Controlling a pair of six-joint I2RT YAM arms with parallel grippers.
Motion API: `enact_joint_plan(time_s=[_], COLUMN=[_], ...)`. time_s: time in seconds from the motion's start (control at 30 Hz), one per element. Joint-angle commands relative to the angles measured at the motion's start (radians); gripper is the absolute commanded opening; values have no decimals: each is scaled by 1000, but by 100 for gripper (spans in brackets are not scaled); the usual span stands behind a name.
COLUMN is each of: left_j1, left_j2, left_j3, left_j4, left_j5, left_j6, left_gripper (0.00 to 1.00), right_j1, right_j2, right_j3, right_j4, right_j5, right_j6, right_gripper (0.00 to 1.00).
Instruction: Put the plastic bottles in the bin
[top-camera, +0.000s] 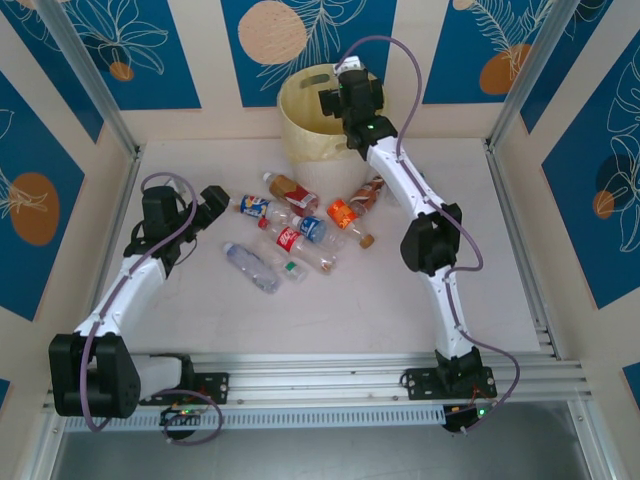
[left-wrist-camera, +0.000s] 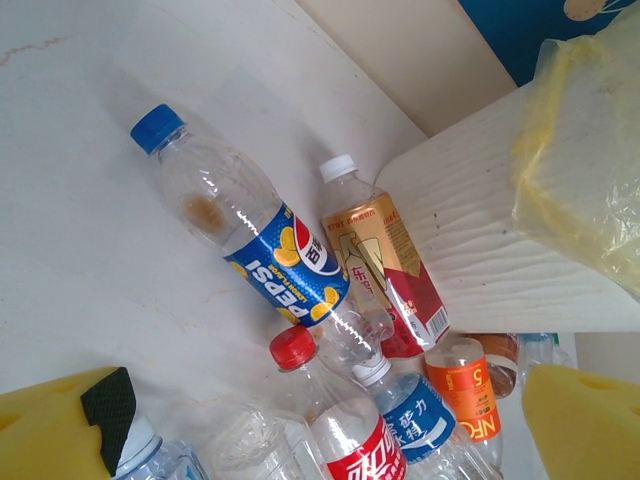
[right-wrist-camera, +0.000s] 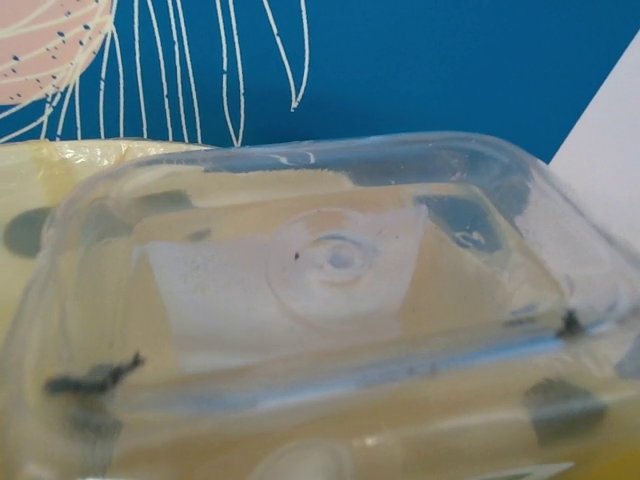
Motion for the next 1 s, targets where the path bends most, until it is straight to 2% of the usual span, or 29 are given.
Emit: enact_joint_plan(time_s=[0.0,0.2,0.3,0.37,0.4,0.47,0.53,0.63,0.8,0.97], left_j1=[19,22,22,23,23,23,25,25,26,28], left_j2=[4,12,12,16,18,18,19,22,29,38], left_j3=[-14,-12,-15,-15,-15,-18,-18,-17,-17,-6], left_j4=[-5,-5,-3,3,4,3,4,7,13,-19], left_j5=[-2,1,1,5,9,9,5,10,15,-2], left_j6=[5,5,2,1,1,1,0,-1,-6,-19], left_gripper=[100,100,100,100,100,100,100,100,100,100], right_j1=[-3,-3,-17,-16,-9,-13,-18,-22,-28,-25], right_j2=[-85,-134,-148,-137,-165,-209,-191,-243,-222,-264], right_j3=[-14,-52,-70,-42,-98,-217,-159,-247,-188,-223], right_j4=[17,18,7,-40,24,116,34,132,82,71], right_j5=[-18,-29,-137,-104,-79,-155,-122,-133,-124,-145], right_j6=[38,57,74,81,54,33,67,71,66,84], right_gripper=[100,100,100,100,100,100,98,99,99,100])
